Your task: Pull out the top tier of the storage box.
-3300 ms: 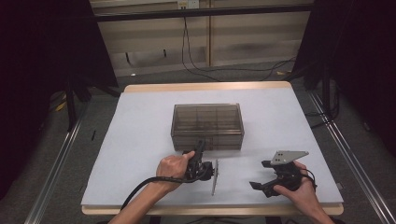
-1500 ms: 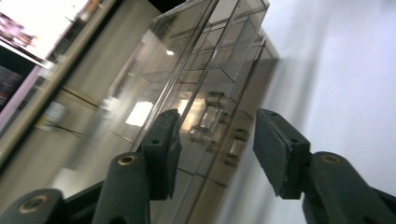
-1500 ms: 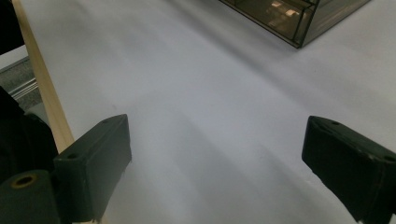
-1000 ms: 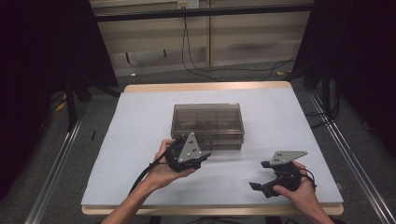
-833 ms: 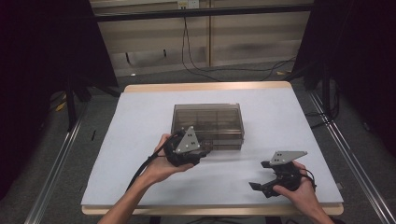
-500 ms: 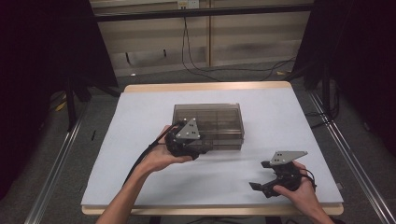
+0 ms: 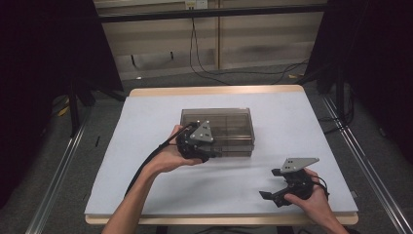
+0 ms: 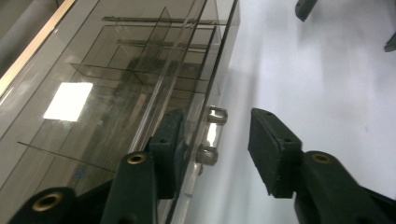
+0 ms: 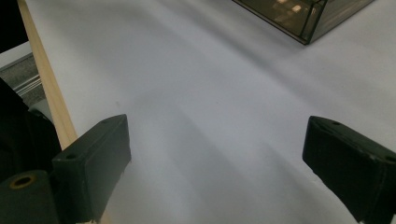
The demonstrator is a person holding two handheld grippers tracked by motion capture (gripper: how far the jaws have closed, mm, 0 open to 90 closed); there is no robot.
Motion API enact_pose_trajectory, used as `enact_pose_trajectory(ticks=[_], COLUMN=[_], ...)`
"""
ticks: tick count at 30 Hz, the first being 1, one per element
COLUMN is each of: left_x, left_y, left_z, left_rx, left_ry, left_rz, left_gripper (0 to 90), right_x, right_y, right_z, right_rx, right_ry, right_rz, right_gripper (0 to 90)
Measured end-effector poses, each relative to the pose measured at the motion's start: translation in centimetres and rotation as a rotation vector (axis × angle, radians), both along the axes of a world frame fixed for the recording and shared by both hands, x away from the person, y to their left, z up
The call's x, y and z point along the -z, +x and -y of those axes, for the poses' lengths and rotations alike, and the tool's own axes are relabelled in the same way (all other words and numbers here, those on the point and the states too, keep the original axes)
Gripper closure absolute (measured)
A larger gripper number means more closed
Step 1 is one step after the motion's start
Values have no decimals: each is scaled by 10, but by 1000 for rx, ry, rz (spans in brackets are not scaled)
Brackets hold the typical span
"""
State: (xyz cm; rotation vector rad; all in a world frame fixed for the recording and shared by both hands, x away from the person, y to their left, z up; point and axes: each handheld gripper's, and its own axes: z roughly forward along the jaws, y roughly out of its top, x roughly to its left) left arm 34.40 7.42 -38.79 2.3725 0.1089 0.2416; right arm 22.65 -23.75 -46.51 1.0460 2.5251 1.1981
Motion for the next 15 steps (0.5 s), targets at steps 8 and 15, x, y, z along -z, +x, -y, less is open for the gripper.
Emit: enact_pose_trajectory(ticks=[8, 15], left_x=[0, 6], left_y=[8, 11], left_z=[1, 6], left_rx=[11, 38], left_ry=[29, 82], left_rz=[-7, -18], left_gripper=[633, 642], right_x=[0, 1], right_y=[0, 1], right_z=[-1, -1], right_rx=[0, -6], right_ry=[-1, -2], right_rz=[-8, -12], right_gripper=[78, 78])
